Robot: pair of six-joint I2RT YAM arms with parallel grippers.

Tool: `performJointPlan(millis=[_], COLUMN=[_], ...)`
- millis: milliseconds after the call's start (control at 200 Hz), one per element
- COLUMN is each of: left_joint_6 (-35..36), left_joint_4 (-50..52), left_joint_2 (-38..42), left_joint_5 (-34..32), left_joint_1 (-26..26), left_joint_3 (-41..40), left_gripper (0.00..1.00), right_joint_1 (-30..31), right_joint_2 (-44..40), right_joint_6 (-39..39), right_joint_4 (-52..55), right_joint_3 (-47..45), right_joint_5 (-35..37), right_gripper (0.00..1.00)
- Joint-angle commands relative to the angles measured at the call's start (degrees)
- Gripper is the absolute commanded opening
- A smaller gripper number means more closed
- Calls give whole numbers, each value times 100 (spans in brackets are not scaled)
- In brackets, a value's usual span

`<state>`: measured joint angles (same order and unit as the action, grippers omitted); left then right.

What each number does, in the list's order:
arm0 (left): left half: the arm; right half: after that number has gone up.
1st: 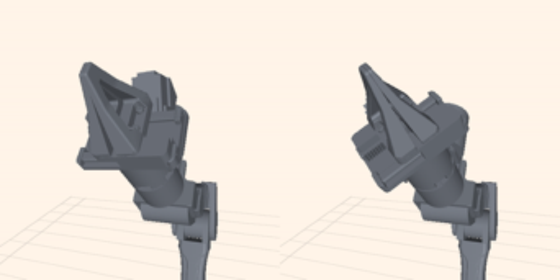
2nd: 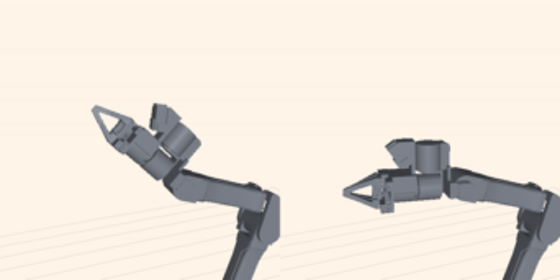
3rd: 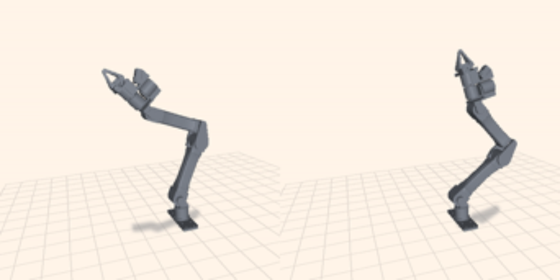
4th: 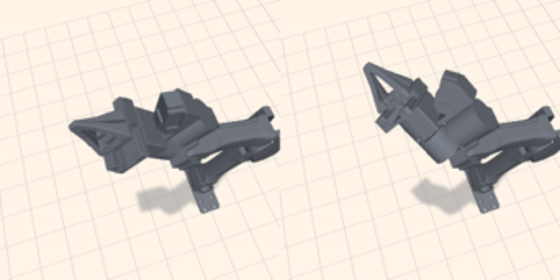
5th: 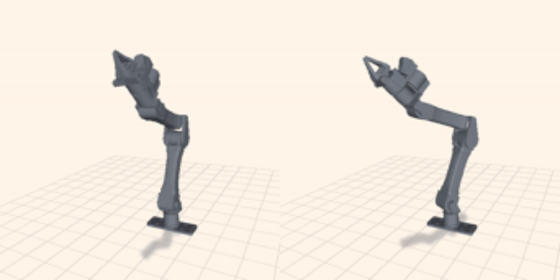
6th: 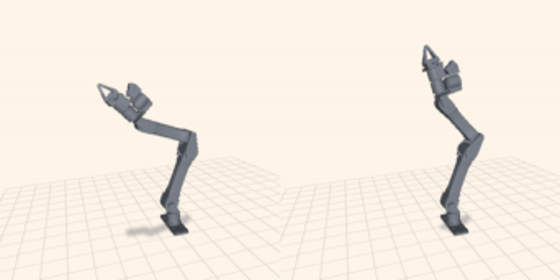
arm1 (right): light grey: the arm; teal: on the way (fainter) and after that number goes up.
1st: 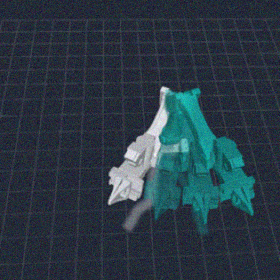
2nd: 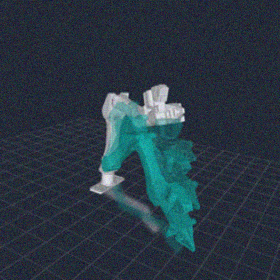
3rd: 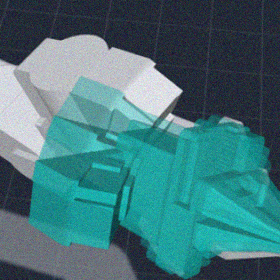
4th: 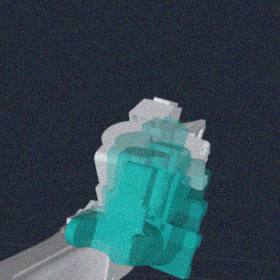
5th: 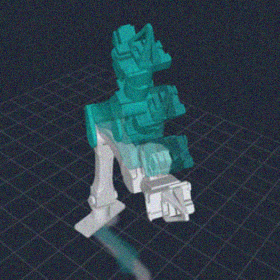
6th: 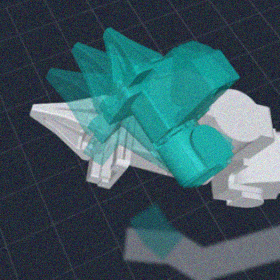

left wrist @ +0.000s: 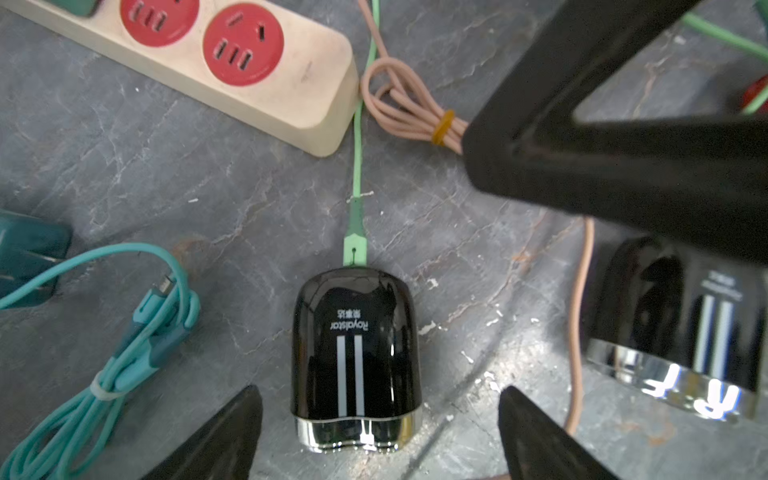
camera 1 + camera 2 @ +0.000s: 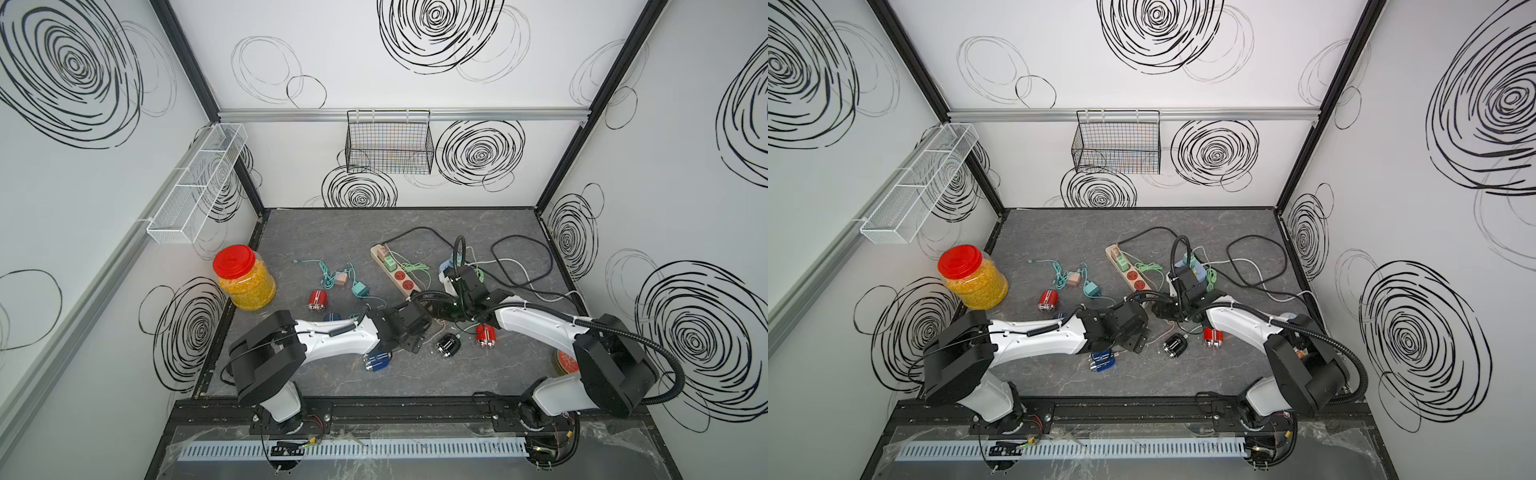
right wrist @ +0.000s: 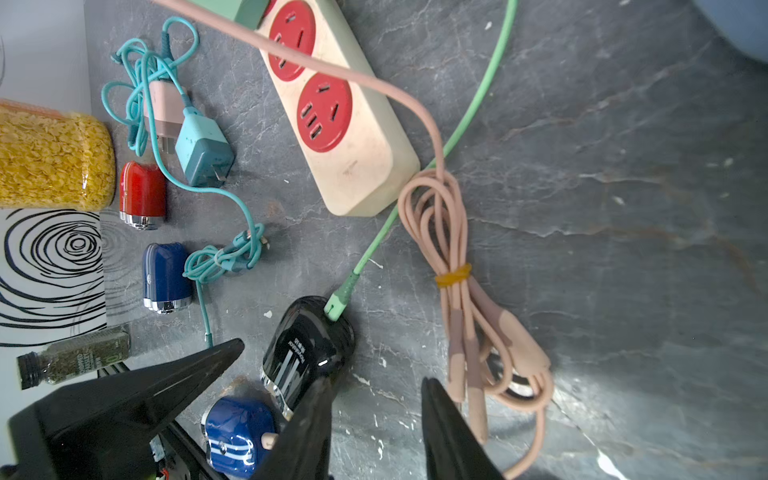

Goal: Unplug the electric shaver
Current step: Pick up the electric shaver from the center of the board.

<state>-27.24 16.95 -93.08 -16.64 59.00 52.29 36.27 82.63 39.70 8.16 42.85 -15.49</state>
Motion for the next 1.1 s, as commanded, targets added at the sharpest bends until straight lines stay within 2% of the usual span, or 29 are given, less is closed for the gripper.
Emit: performJointPlan(millis=[0, 210, 475, 560, 670, 801, 896, 991, 1096], left_joint_6=[-46, 38, 158, 123, 90, 71, 36, 65, 129], left_joint_4=[131, -112, -23, -90, -128, -290, -422, -509, -723], left_joint_2=[-74, -247, -580, -549, -487, -322, -120, 232, 755], left_joint_5=[-283, -208, -202, -181, -183, -122, -5, 62, 263], left_joint_1=[3, -29, -30, -30, -38, -97, -223, -359, -548], left_joint_3=[60, 24, 186, 120, 54, -97, -246, -426, -748], left_gripper=[92, 91, 82, 77, 65, 58, 45, 40, 39], right_joint_1=[-31, -41, -54, -55, -57, -48, -25, 34, 236], right_joint_2=[-141, -255, -364, -379, -383, -360, -344, -360, -321], right_joint_6=[28, 23, 30, 44, 48, 62, 77, 154, 235], right_joint_4=[-77, -140, -140, -148, -170, -210, -255, -401, -439], right_joint_3=[-153, -338, -386, -405, -425, -411, -385, -366, -187], right_joint_5=[-77, -92, -67, -62, -73, -108, -166, -262, -198], right_gripper=[40, 36, 33, 25, 23, 23, 23, 24, 35])
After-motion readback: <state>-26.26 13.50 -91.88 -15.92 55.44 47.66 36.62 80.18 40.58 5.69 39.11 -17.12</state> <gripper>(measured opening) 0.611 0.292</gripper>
